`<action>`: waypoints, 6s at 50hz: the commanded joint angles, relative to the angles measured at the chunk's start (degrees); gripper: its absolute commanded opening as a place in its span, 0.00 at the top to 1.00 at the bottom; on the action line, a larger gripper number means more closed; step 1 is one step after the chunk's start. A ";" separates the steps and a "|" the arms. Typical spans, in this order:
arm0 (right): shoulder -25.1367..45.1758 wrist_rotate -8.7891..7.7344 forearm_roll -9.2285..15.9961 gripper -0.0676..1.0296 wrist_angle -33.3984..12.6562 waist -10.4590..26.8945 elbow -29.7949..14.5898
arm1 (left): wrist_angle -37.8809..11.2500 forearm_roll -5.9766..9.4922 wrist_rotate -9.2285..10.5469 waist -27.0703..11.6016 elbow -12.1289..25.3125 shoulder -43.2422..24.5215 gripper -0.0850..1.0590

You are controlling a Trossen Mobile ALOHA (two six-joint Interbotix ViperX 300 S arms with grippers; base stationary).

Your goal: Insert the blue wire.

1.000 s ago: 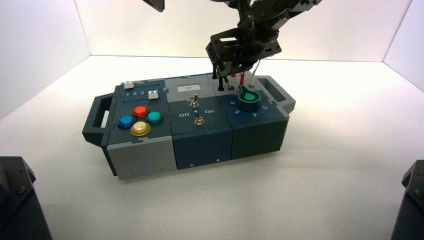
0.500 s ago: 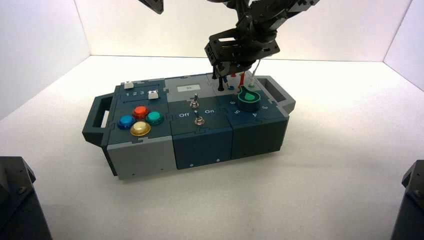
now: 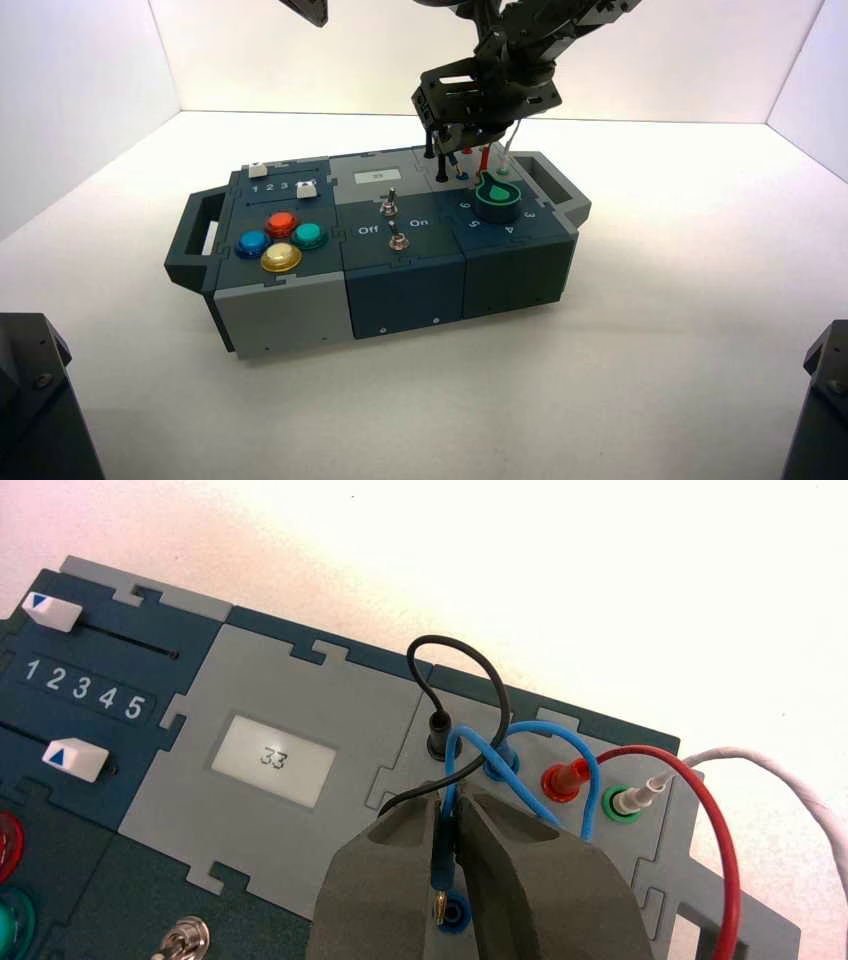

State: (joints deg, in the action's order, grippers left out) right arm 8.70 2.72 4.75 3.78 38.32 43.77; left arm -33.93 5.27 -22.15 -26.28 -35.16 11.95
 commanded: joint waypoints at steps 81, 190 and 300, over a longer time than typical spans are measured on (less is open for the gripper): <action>-2.64 0.26 0.35 0.96 -0.35 -0.18 0.35 | 1.23 0.09 -0.97 0.70 0.79 1.76 0.95; -1.67 0.18 0.35 0.96 0.09 0.18 -0.70 | 1.58 0.00 -1.41 0.88 1.05 2.55 0.95; -4.83 0.18 0.26 0.96 0.09 -0.70 2.90 | 2.11 0.00 -2.11 0.97 1.05 3.25 0.95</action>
State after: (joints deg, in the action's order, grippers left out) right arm 5.45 2.90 5.19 3.96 37.53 46.85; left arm -32.34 5.27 -23.91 -25.84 -35.16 13.62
